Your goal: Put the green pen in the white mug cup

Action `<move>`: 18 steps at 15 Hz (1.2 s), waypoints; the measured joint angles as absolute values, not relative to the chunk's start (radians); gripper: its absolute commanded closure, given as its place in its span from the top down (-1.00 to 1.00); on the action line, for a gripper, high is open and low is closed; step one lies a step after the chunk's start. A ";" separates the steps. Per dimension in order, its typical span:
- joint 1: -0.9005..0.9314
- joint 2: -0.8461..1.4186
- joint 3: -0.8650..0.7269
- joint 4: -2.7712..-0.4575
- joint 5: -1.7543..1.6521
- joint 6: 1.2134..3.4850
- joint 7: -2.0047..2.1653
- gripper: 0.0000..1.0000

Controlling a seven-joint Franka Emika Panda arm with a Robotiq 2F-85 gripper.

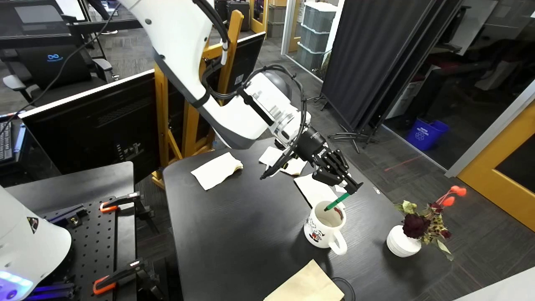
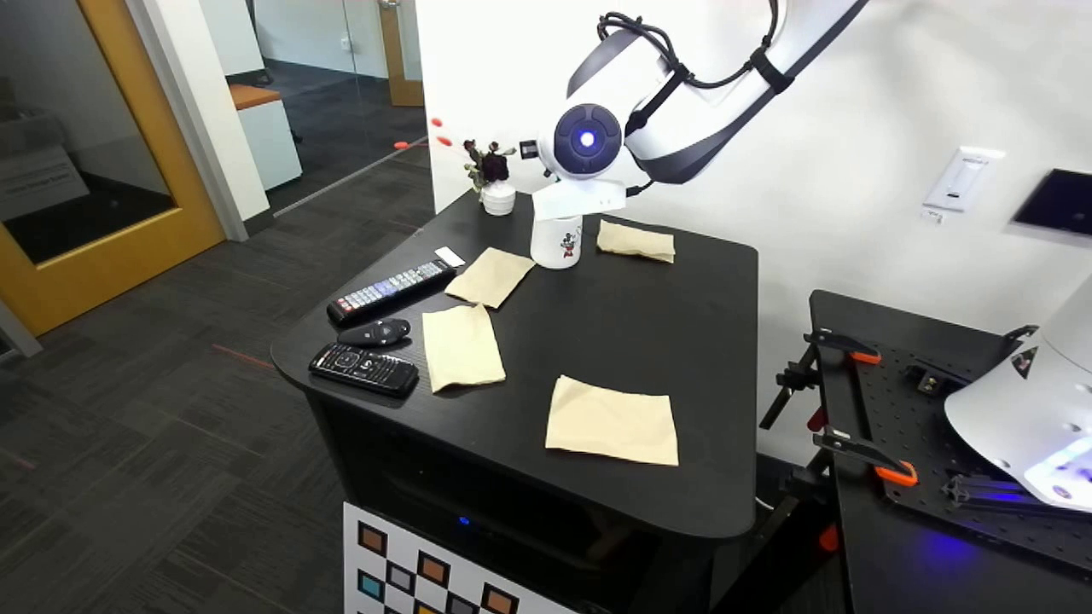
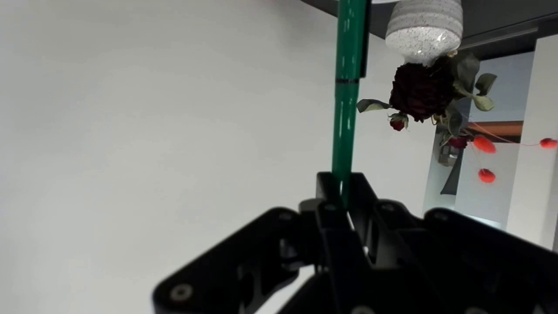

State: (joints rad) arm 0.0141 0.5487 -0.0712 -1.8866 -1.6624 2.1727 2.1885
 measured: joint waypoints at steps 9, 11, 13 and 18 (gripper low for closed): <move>0.006 0.630 -0.060 -1.841 -1.662 2.173 2.189 -0.94; 0.004 0.645 -0.060 -1.834 -1.662 2.173 2.189 -0.94; 0.003 0.659 -0.058 -1.829 -1.661 2.173 2.189 -0.94; 0.003 0.690 -0.041 -1.819 -1.652 2.173 2.189 -0.26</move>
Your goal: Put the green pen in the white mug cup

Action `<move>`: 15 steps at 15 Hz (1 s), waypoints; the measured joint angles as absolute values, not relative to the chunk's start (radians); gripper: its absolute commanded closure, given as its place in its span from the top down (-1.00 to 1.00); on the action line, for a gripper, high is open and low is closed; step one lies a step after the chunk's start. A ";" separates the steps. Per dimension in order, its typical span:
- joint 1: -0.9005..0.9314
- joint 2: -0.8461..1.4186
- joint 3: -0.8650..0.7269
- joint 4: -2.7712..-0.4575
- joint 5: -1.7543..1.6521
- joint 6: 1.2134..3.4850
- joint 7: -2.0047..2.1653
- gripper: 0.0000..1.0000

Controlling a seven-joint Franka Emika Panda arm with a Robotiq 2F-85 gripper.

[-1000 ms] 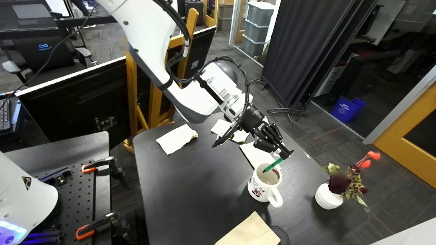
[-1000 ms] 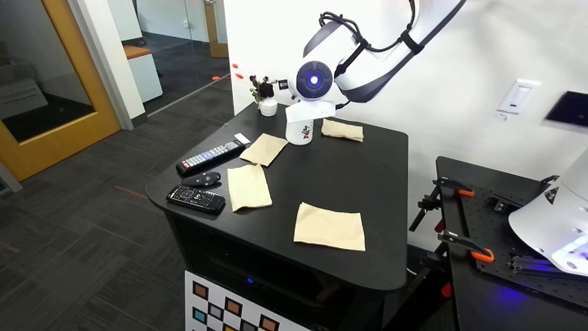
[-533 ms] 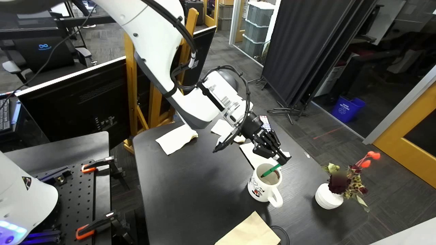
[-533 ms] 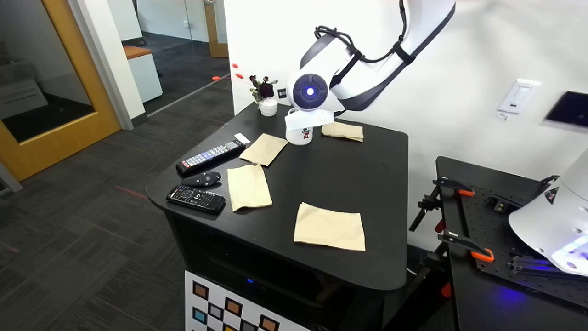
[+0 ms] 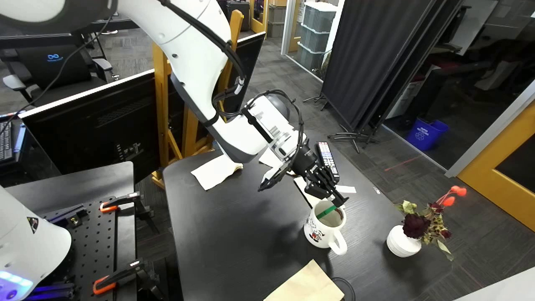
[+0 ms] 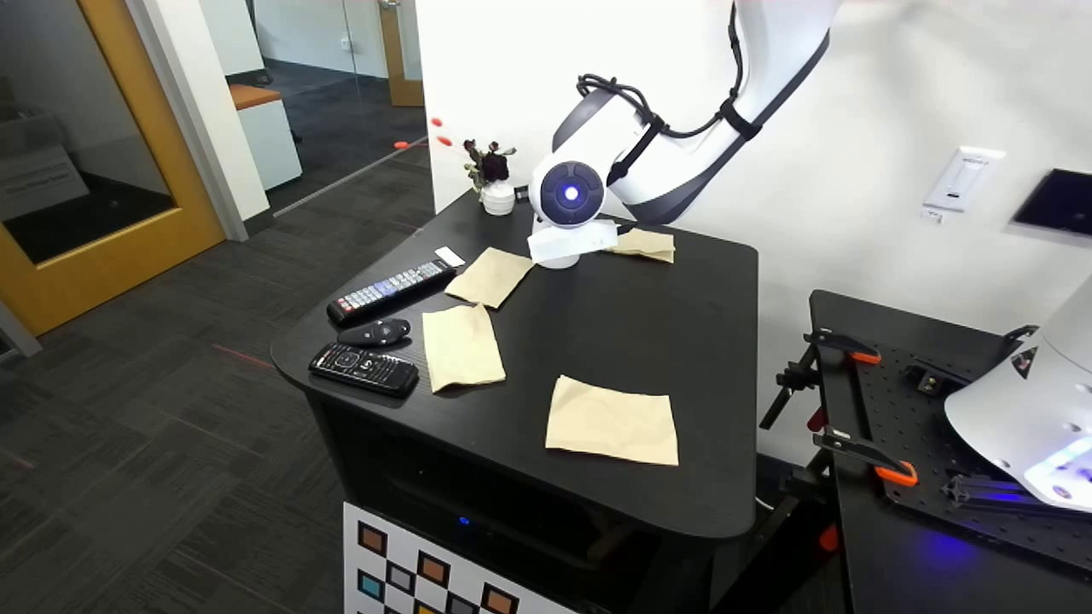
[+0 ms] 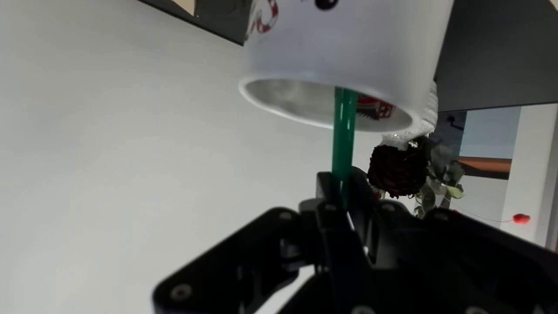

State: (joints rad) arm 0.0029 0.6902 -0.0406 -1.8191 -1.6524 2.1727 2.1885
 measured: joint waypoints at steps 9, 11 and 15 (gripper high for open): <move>-0.010 0.699 -0.038 -1.795 -1.648 2.171 2.188 0.94; -0.015 0.699 -0.038 -1.787 -1.646 2.171 2.188 1.00; -0.020 0.699 -0.038 -1.783 -1.645 2.171 2.188 1.00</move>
